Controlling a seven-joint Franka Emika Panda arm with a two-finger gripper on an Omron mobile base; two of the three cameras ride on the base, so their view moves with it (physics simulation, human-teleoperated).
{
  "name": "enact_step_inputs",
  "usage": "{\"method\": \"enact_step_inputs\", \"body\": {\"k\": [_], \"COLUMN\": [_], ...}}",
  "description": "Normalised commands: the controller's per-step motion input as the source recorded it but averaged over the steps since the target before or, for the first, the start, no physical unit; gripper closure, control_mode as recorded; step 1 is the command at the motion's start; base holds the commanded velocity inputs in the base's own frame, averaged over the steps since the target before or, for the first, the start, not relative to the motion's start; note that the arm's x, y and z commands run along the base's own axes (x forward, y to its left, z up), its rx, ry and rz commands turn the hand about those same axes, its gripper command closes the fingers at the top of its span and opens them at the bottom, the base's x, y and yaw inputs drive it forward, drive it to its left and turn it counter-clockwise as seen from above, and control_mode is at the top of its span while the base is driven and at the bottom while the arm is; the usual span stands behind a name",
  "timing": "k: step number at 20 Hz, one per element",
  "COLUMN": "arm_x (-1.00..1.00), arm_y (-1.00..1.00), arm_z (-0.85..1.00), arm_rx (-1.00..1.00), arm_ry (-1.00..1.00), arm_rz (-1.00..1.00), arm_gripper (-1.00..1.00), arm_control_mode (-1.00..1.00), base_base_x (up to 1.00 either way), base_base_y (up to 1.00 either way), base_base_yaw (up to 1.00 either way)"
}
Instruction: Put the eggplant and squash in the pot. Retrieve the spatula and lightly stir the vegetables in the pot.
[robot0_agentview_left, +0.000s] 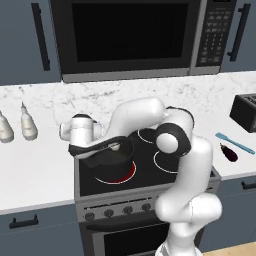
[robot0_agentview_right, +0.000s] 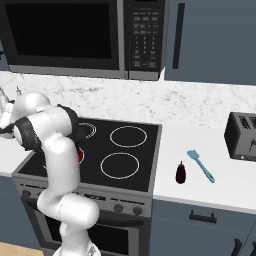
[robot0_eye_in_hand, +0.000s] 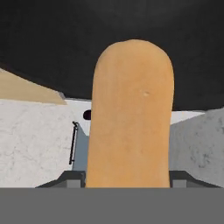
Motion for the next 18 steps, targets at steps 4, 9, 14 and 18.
{"method": "enact_step_inputs", "body": {"k": [4,9,14,18], "arm_x": [0.00,0.00,0.00,0.00], "arm_y": [0.00,0.00,0.00,0.00], "arm_z": [-0.39,-0.36,-0.27,-0.24], "arm_rx": [0.00,0.00,0.00,0.04], "arm_ry": [0.19,0.07,0.01,0.01], "arm_rz": [0.00,0.00,0.00,0.00], "arm_gripper": [1.00,1.00,1.00,1.00], "arm_control_mode": [-1.00,-1.00,-1.00,-1.00], "base_base_x": [0.00,0.00,0.00,0.00], "base_base_y": [0.00,0.00,0.00,0.00], "base_base_yaw": [0.00,0.00,0.00,0.00]}}
